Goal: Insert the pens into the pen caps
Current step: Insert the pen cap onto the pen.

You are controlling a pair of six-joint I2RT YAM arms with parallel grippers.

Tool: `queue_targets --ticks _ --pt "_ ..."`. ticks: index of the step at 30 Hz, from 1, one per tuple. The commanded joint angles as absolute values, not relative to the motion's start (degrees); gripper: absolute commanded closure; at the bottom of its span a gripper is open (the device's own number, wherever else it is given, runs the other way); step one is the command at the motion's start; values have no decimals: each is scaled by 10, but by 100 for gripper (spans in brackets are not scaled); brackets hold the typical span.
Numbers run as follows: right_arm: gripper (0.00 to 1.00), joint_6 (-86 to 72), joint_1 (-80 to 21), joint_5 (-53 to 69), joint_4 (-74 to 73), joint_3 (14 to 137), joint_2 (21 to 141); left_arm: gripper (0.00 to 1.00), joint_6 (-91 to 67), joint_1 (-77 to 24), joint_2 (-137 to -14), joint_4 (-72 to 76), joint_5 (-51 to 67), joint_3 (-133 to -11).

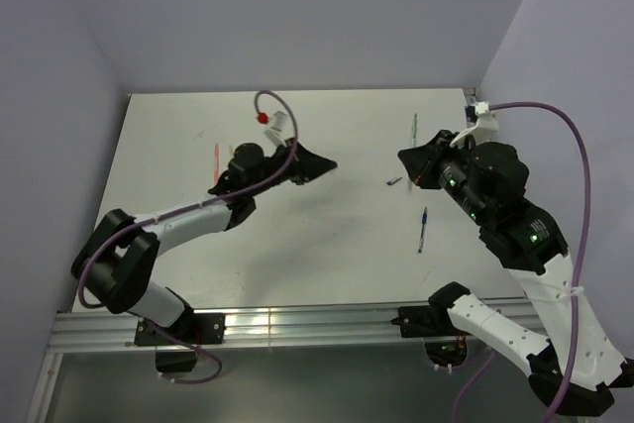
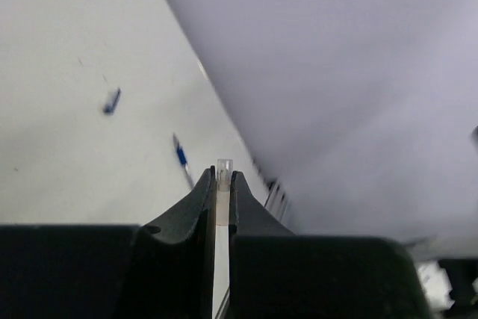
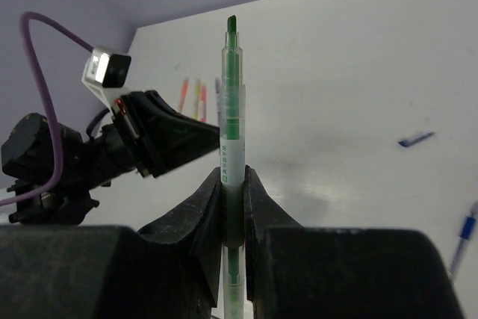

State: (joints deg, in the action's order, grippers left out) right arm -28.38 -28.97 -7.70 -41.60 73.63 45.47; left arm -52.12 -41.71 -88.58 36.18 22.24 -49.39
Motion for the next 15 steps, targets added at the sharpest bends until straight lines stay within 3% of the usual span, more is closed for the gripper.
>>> queue_targets --ticks 1,7,15 --pt "100 -306 -287 5 -299 690 464 100 -679 -369 -809 474 163 -453" --pt "100 -319 -315 78 -166 639 523 100 -681 -360 -700 514 -17 -406" --pt "100 -309 -374 139 -78 643 594 100 -664 -360 -702 595 -82 -408"
